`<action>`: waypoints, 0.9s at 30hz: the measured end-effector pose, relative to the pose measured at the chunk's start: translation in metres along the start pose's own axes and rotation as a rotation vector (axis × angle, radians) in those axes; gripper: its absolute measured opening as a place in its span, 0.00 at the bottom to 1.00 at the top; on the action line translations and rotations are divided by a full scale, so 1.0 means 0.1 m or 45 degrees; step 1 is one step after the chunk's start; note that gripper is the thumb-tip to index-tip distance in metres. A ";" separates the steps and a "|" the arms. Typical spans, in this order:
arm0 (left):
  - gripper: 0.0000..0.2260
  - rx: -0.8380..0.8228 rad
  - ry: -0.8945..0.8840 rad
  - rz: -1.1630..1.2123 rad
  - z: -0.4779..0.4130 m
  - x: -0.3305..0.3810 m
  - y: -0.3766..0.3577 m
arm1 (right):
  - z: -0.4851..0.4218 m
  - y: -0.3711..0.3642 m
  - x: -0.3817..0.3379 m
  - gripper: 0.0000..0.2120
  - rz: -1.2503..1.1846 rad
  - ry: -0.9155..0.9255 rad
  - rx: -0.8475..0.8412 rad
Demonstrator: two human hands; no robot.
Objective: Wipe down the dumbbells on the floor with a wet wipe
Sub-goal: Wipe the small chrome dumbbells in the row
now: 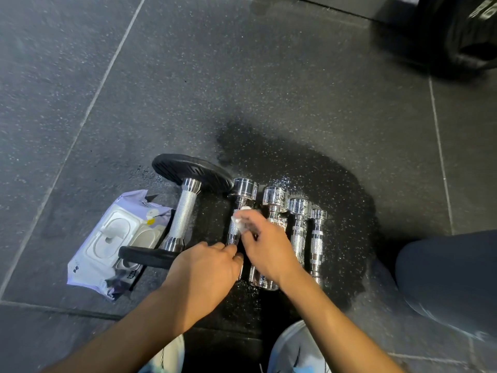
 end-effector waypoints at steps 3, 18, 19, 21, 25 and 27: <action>0.26 -0.018 0.035 0.047 -0.02 -0.05 -0.04 | 0.07 0.00 0.07 0.09 0.096 0.030 -0.105; 0.17 -0.138 0.285 0.344 -0.22 -0.34 -0.17 | 0.19 -0.18 -0.04 0.05 0.337 0.276 -0.256; 0.16 -0.141 0.279 0.339 -0.22 -0.32 -0.16 | 0.21 -0.19 -0.03 0.06 0.336 0.272 -0.244; 0.16 -0.082 0.256 0.353 -0.19 -0.29 -0.08 | 0.25 -0.19 -0.02 0.08 0.348 0.275 -0.215; 0.16 0.040 0.279 0.515 -0.12 -0.31 0.07 | 0.30 -0.21 -0.10 0.07 0.296 0.342 -0.190; 0.13 0.122 0.337 0.602 -0.06 -0.35 0.15 | 0.31 -0.24 -0.14 0.07 0.231 0.363 -0.197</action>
Point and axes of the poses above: each hand's wrist, its own z-axis away from the middle knuckle, its own y-axis out of the back of the hand, x = y × z, the point moved 8 cm from there along -z, towards the middle knuckle, and after that the axes turned 11 degrees about z, right-handed, at the moved point
